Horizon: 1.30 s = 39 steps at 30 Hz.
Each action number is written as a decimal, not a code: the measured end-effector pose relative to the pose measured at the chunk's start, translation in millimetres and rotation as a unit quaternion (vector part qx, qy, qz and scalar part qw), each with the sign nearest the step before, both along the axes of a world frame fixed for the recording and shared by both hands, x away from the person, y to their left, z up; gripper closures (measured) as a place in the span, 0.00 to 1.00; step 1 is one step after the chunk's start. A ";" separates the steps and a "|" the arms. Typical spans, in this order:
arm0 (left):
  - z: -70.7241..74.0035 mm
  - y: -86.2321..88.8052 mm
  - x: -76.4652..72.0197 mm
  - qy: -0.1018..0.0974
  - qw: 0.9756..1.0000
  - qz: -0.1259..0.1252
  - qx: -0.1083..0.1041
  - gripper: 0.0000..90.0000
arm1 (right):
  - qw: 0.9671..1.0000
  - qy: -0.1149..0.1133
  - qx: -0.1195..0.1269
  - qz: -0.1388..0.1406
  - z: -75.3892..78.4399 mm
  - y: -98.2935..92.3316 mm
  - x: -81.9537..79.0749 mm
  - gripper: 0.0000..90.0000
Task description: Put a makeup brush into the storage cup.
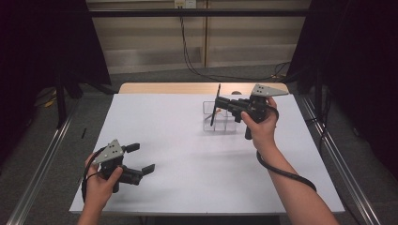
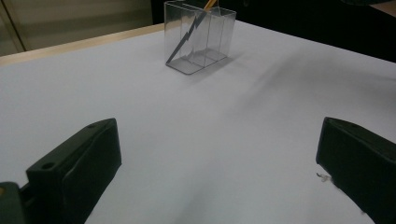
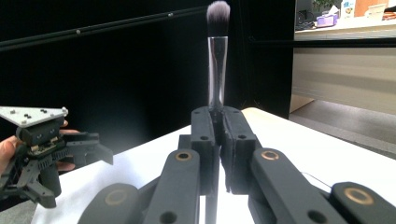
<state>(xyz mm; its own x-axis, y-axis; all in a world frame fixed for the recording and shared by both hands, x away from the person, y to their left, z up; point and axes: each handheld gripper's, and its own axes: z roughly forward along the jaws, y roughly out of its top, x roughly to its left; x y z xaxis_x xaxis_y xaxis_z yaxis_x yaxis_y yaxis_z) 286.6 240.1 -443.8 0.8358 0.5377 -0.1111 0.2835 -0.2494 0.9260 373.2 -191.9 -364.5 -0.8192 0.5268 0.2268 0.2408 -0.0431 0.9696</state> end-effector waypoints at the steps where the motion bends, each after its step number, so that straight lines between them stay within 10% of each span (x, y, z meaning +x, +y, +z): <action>1: -0.4 -0.3 -0.1 0.000 1.000 0.002 0.000 0.00 | 1.000 0.000 -0.003 -0.003 0.7 0.8 0.9 0.94; 39: -5.6 2.2 -0.5 0.008 1.000 -0.011 0.001 0.00 | 0.995 -0.013 -0.047 -0.087 8.0 15.7 33.6 0.94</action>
